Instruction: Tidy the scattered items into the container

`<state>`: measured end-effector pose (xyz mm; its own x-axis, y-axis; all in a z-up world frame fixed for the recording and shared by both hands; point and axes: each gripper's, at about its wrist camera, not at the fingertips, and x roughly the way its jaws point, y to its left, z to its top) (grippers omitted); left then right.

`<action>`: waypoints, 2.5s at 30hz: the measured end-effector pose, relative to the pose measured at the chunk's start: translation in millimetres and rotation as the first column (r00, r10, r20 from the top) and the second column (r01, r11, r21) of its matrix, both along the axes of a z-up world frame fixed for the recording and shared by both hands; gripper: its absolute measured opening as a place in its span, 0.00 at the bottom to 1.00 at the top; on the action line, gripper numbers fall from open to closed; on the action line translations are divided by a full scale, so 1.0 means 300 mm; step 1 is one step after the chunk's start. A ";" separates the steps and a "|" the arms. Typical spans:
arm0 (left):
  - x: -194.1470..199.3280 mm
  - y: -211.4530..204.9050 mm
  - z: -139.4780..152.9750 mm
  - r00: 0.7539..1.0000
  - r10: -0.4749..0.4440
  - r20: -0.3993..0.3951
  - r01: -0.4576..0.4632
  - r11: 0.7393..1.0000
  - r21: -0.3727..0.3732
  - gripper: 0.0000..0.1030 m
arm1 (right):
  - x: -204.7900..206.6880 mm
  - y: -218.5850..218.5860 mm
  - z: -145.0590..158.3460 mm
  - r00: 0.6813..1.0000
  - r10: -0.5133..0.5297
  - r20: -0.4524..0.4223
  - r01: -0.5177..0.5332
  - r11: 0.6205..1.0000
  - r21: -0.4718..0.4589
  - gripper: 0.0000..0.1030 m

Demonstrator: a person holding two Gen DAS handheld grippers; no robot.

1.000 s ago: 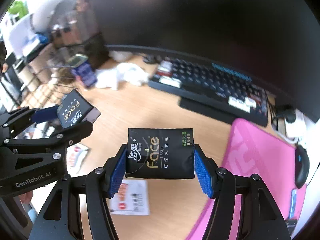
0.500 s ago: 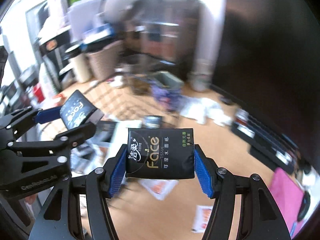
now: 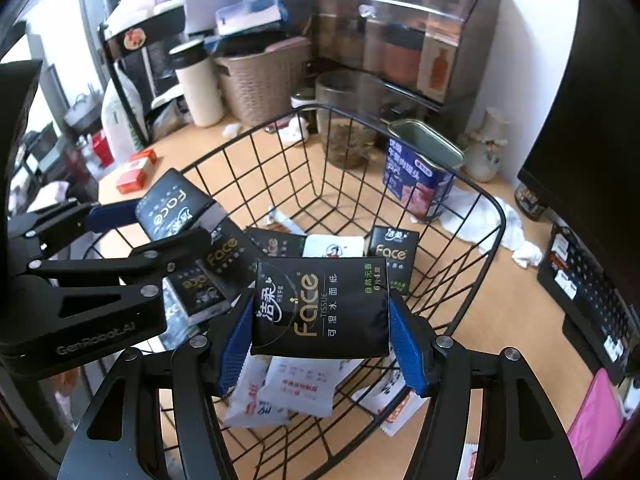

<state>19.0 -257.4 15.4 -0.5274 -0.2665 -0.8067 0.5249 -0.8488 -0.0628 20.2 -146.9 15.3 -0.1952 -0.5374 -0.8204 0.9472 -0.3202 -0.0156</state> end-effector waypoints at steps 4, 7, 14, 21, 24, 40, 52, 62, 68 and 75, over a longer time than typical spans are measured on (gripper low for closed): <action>-0.011 0.015 -0.006 1.000 -0.017 -0.010 0.018 1.000 0.014 0.69 | -0.022 -0.004 -0.022 0.999 -0.004 0.043 0.004 1.000 0.002 0.61; -0.012 0.020 -0.005 1.000 -0.019 -0.020 0.019 1.000 0.002 0.73 | -0.024 -0.004 -0.018 1.000 -0.008 0.021 0.008 1.000 0.002 0.61; 0.001 0.005 0.000 0.998 -0.017 -0.054 0.019 0.999 0.046 0.82 | -0.015 0.006 -0.001 1.000 -0.014 0.002 0.014 1.000 -0.017 0.61; 0.006 0.018 0.012 0.998 -0.025 -0.065 0.028 0.998 0.048 0.82 | -0.016 0.011 0.001 1.000 -0.011 0.013 0.011 1.000 -0.014 0.61; 0.011 0.026 0.023 0.997 -0.029 -0.076 0.032 0.998 0.049 0.82 | -0.013 0.017 0.011 1.000 -0.012 0.009 0.012 1.000 -0.019 0.61; -0.102 0.522 0.122 0.940 -0.327 -0.101 0.332 0.943 0.032 0.82 | -0.238 0.486 0.078 0.971 -0.233 -0.043 0.234 0.972 0.010 0.61; -0.320 0.846 -0.153 0.900 -0.393 0.187 0.413 0.907 -0.083 0.82 | -0.422 0.858 -0.103 0.908 -0.415 0.058 0.411 0.909 0.069 0.62; -0.392 0.756 -0.260 0.911 -0.356 0.206 0.366 0.931 -0.010 0.82 | -0.485 0.827 -0.221 0.910 -0.407 0.075 0.396 0.910 0.124 0.62; -0.411 0.745 -0.279 0.918 -0.334 0.215 0.351 0.935 -0.045 0.83 | -0.497 0.784 -0.271 0.912 -0.402 0.081 0.388 0.910 0.150 0.62; -0.441 0.762 -0.296 0.903 -0.384 0.192 0.390 0.921 0.008 0.88 | -0.477 0.760 -0.307 0.919 -0.388 0.067 0.374 0.913 0.160 0.62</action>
